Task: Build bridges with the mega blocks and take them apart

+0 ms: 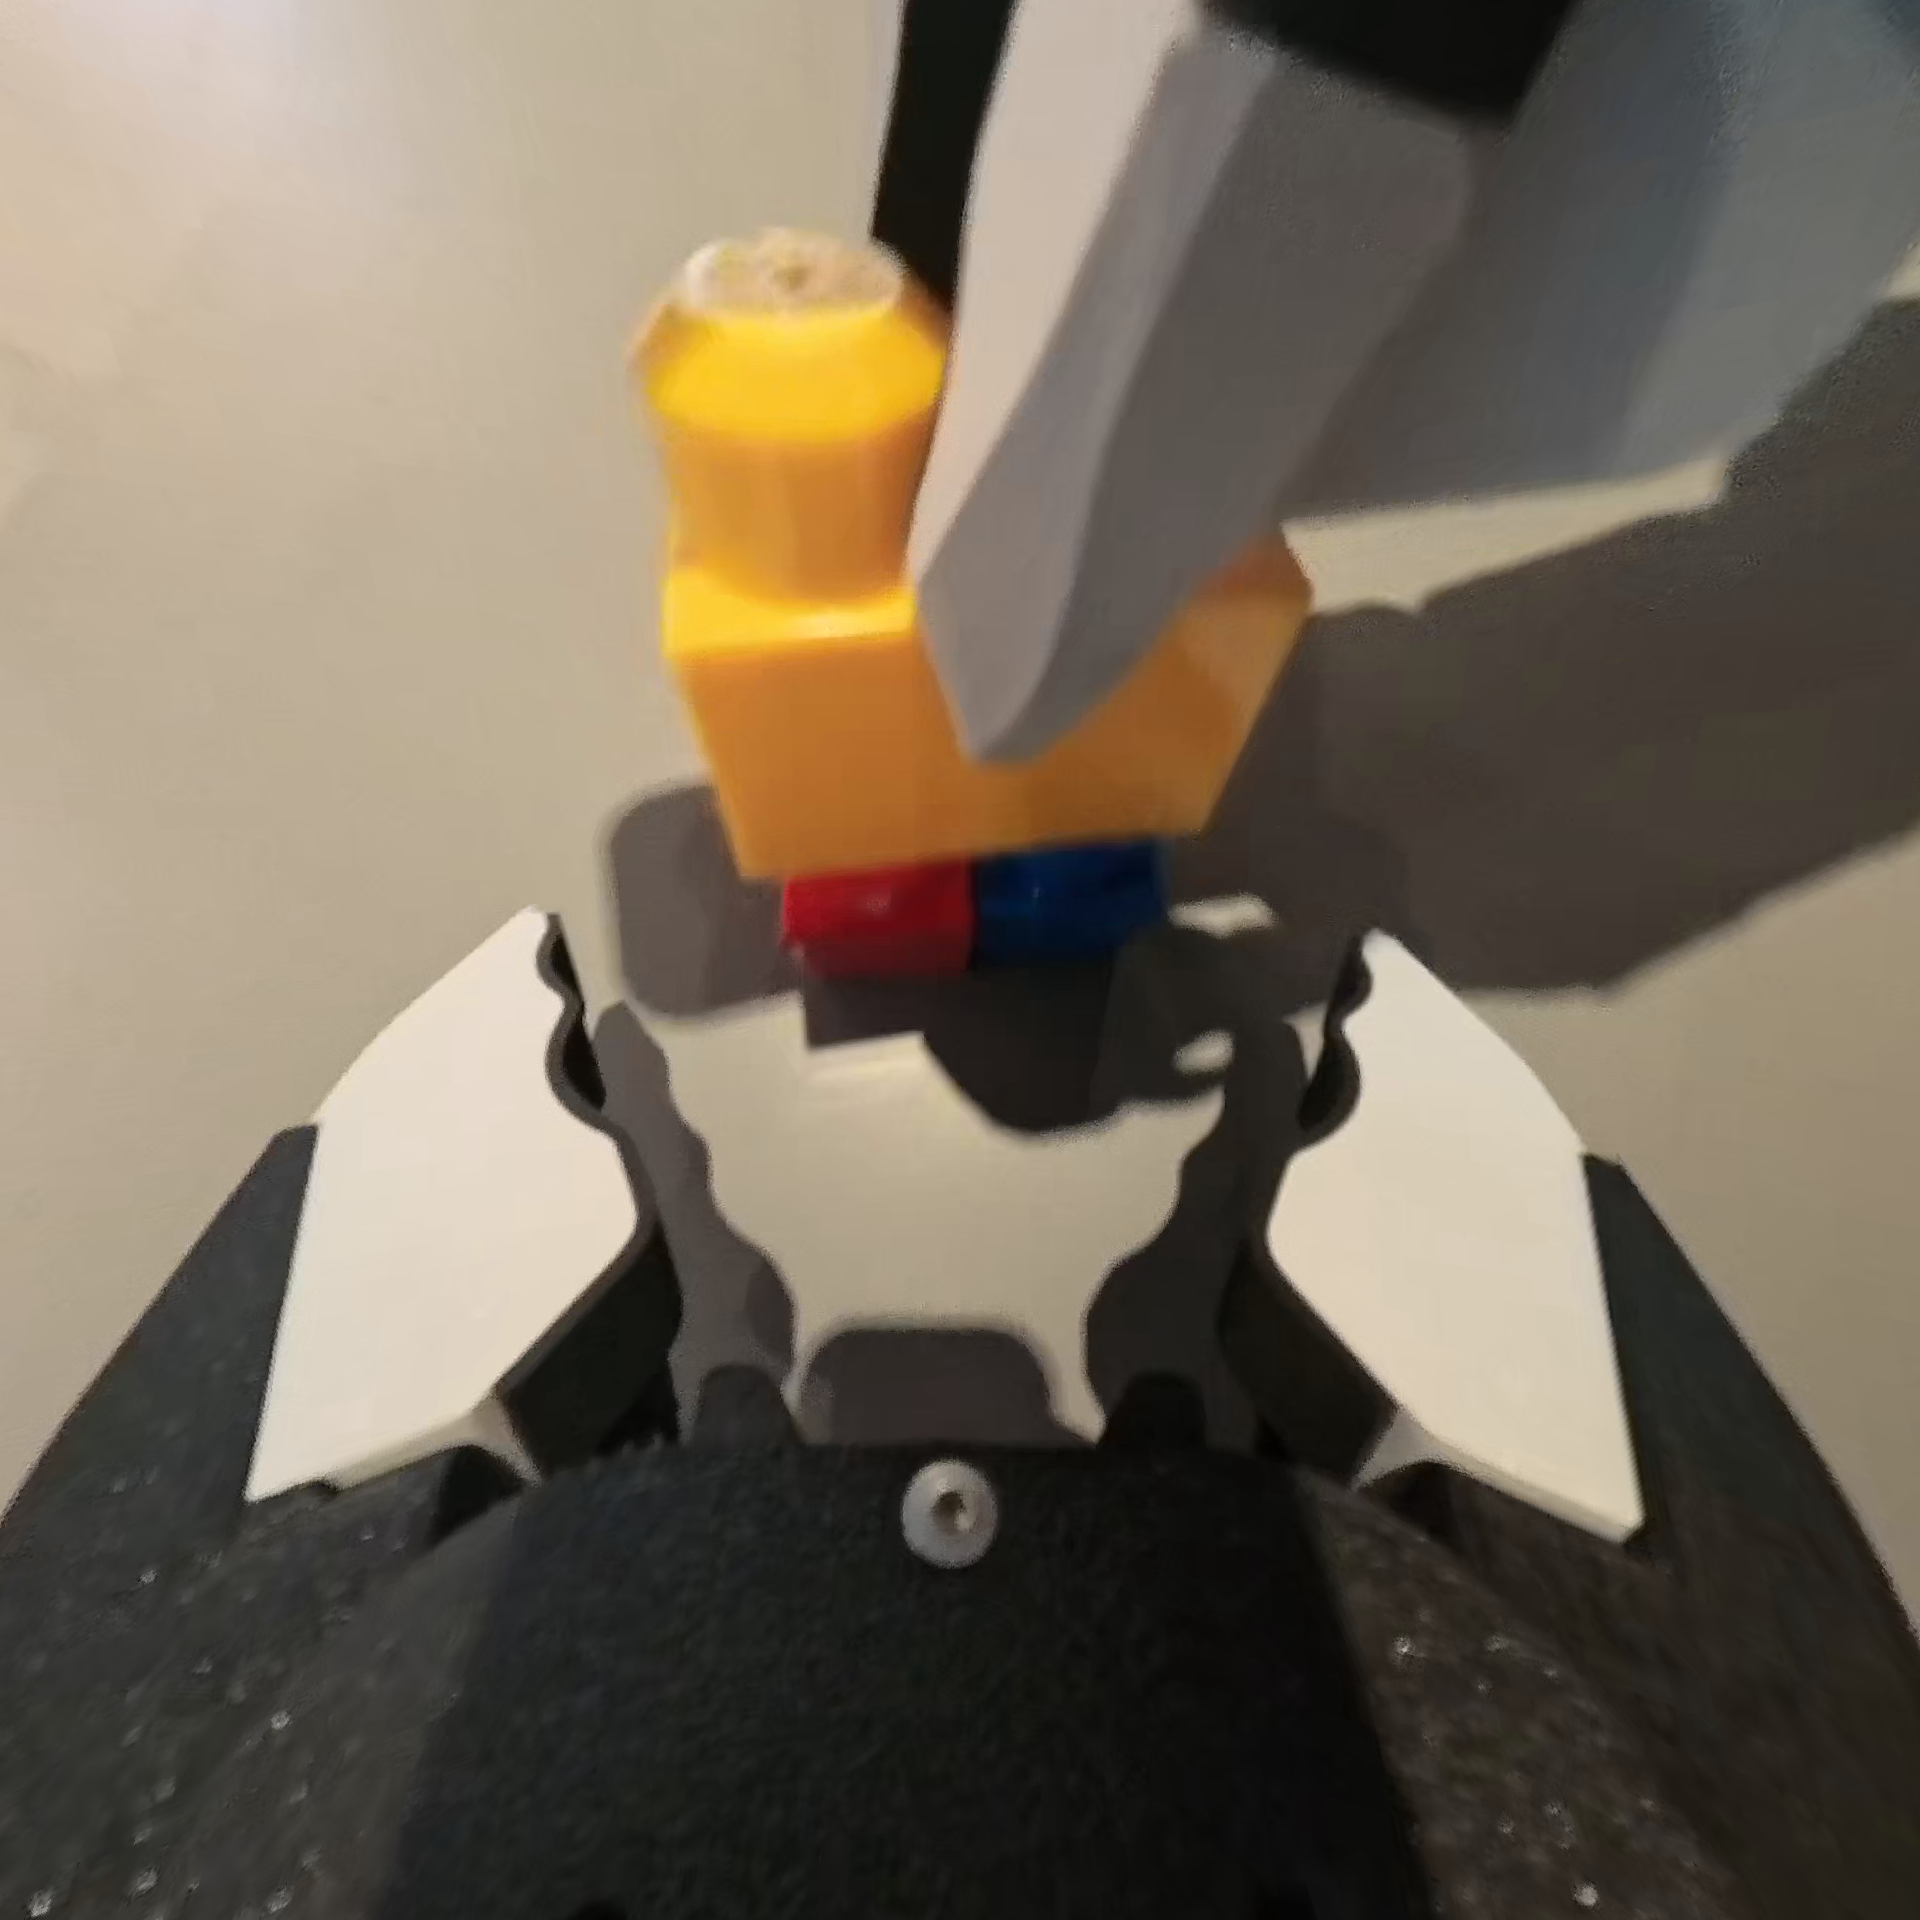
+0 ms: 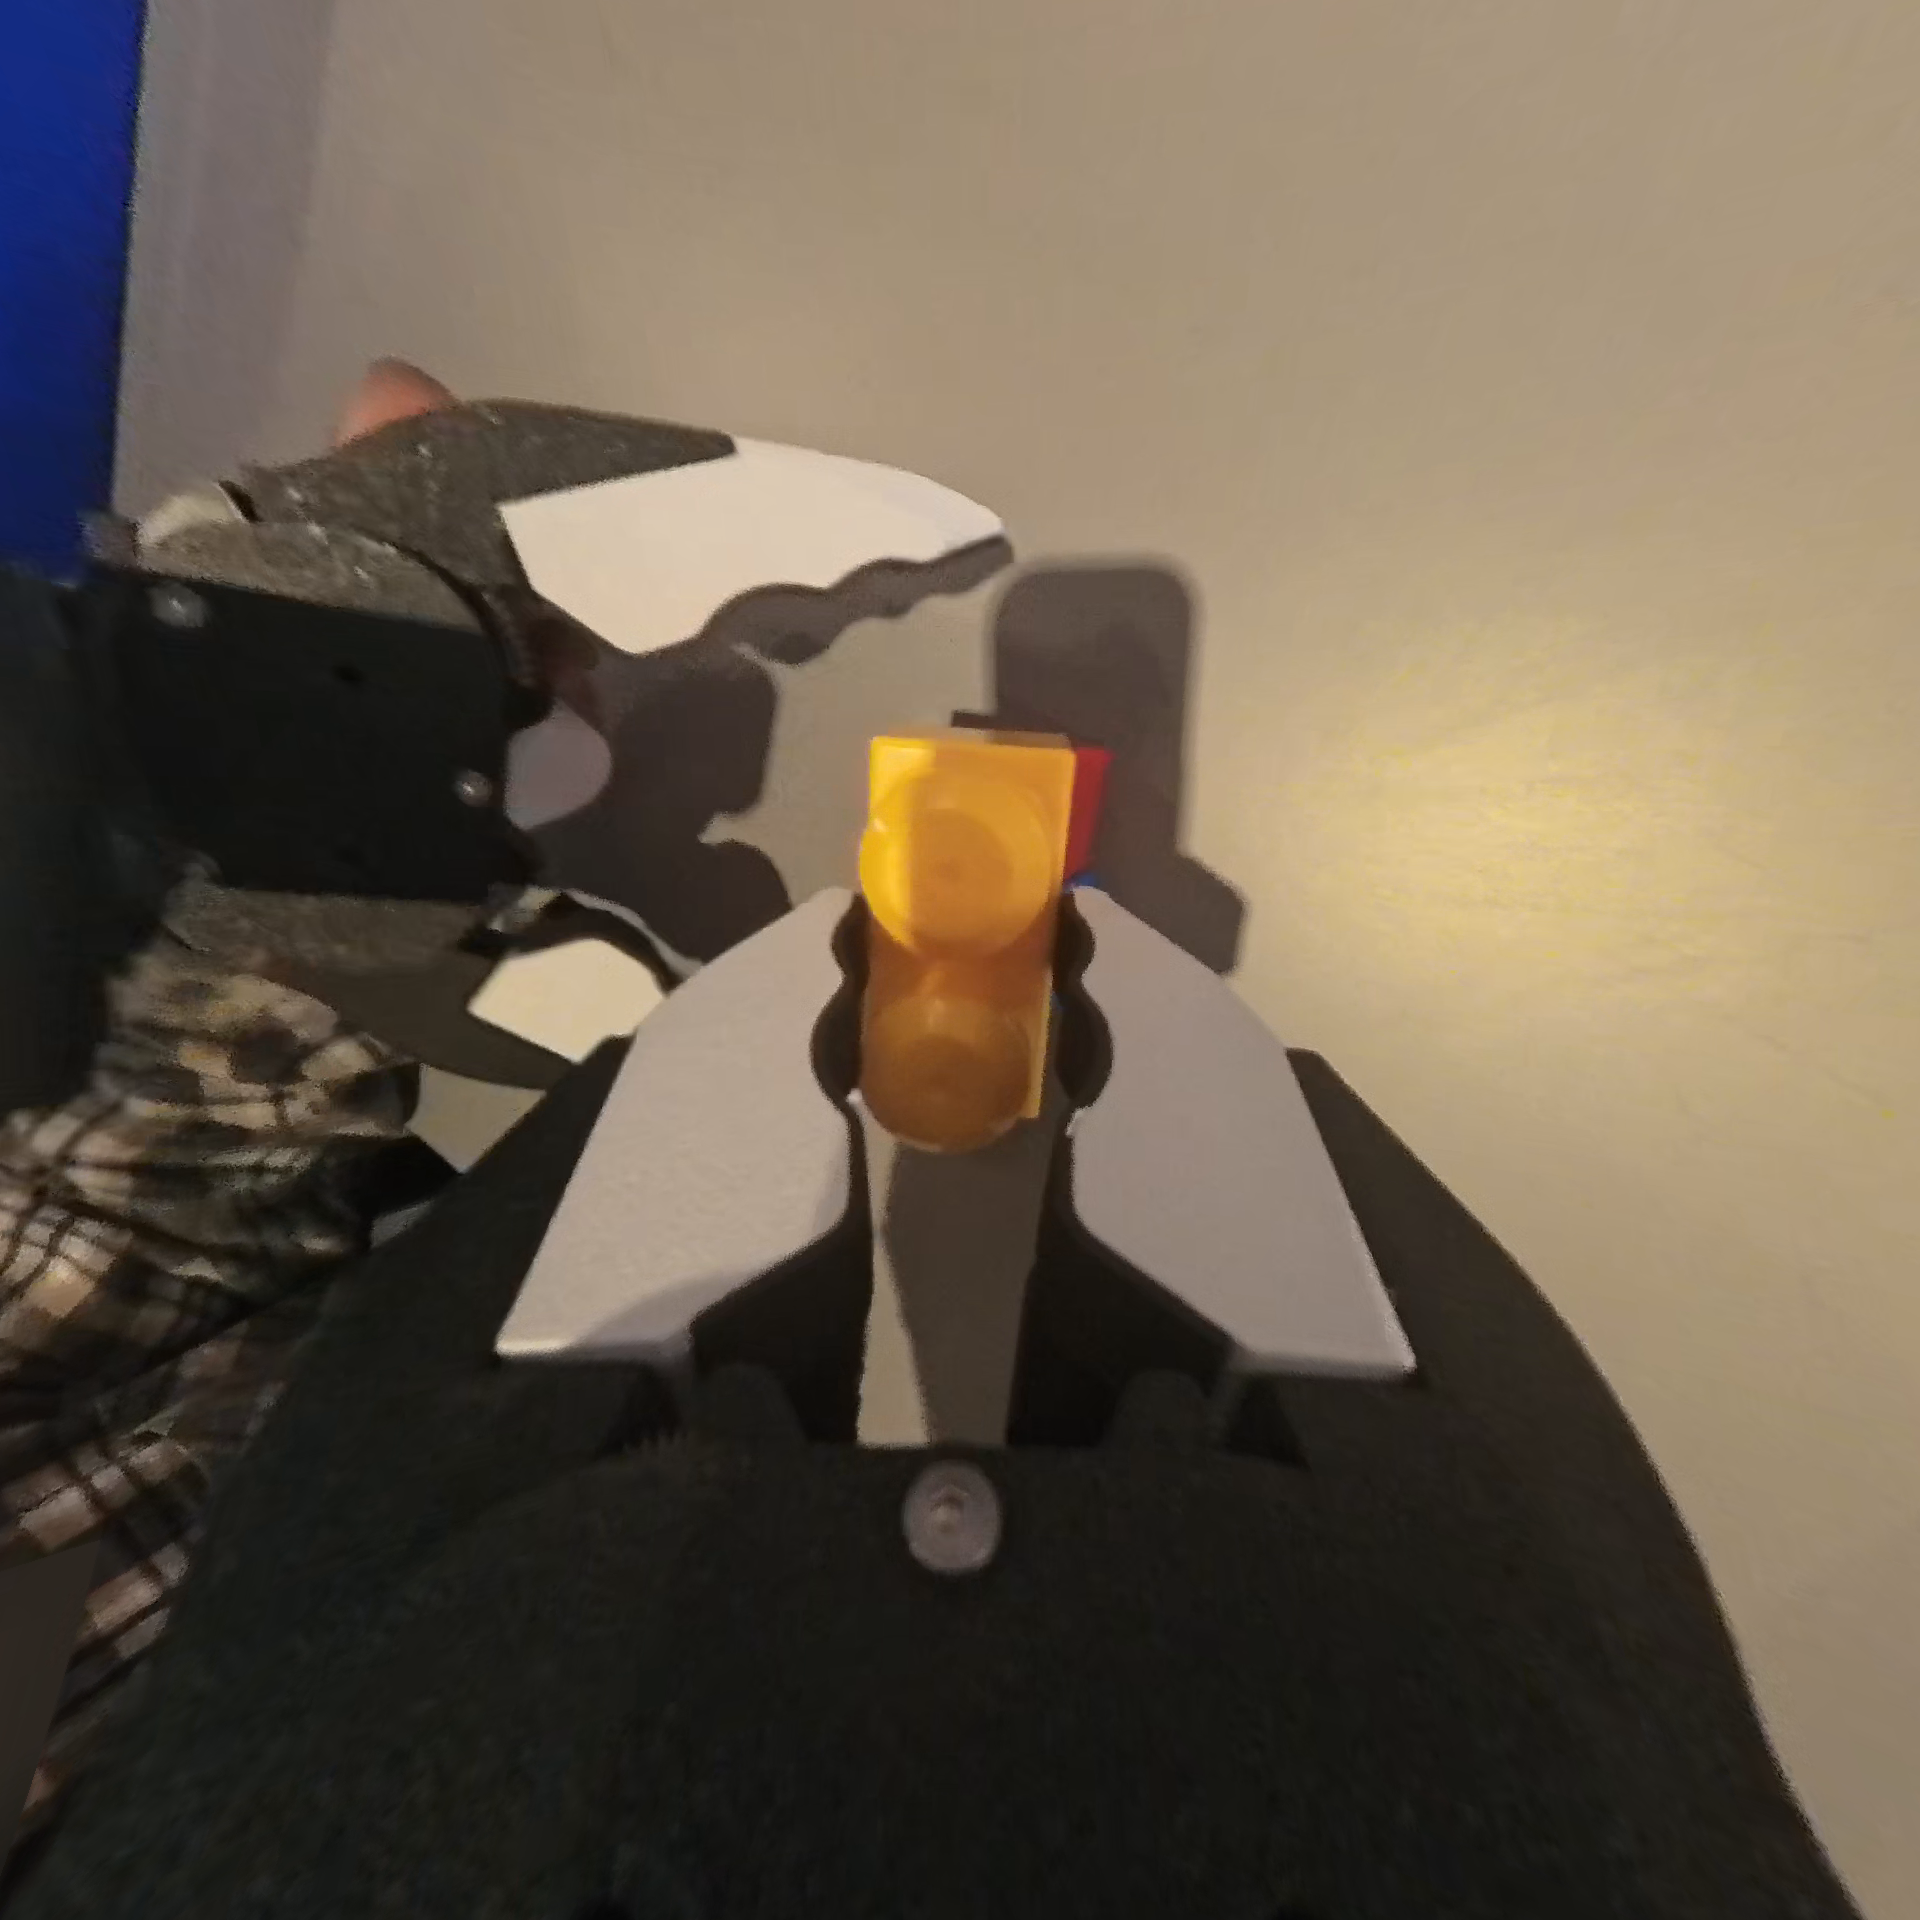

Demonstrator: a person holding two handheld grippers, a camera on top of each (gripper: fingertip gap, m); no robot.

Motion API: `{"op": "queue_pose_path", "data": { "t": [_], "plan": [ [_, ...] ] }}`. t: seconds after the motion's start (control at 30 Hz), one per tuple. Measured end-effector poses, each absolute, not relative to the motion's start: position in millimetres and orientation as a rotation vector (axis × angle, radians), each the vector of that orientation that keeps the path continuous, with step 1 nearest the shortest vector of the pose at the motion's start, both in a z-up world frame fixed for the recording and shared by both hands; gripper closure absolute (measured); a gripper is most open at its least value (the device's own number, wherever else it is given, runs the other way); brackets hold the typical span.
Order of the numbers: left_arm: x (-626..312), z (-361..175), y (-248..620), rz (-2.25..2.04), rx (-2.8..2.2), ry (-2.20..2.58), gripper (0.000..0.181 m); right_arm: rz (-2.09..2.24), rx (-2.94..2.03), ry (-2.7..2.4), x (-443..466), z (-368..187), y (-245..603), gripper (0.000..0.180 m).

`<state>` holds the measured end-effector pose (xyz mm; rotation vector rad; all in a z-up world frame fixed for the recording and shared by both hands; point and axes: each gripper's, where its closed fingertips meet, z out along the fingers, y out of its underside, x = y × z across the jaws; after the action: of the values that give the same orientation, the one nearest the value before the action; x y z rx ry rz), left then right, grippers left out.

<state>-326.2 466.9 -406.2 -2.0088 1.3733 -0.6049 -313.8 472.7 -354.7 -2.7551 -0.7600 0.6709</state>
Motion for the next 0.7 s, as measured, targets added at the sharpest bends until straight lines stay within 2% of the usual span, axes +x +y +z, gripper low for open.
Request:
{"op": "queue_pose_path", "data": {
  "t": [0.2, 0.33, 0.47, 0.7],
  "plan": [
    [-368.7, -380.3, 485.3, -0.764, -1.955, 1.212, 0.048, 0.610, -2.767, -0.777, -315.6, -355.2, 471.0, 0.146],
    [-393.7, -368.6, 502.7, -0.810, -1.937, 1.063, 0.055, 0.582, -2.780, -0.783, -320.6, -357.5, 470.0, 0.146],
    [-403.0, -357.3, 511.8, -0.820, -1.905, 0.974, 0.062, 0.500, -2.797, -0.791, -321.8, -363.0, 469.0, 0.146],
    [-402.7, -355.7, 512.4, -0.803, -1.899, 0.971, 0.063, 0.435, -2.784, -0.802, -325.3, -366.0, 470.0, 0.146]
  ]
}}
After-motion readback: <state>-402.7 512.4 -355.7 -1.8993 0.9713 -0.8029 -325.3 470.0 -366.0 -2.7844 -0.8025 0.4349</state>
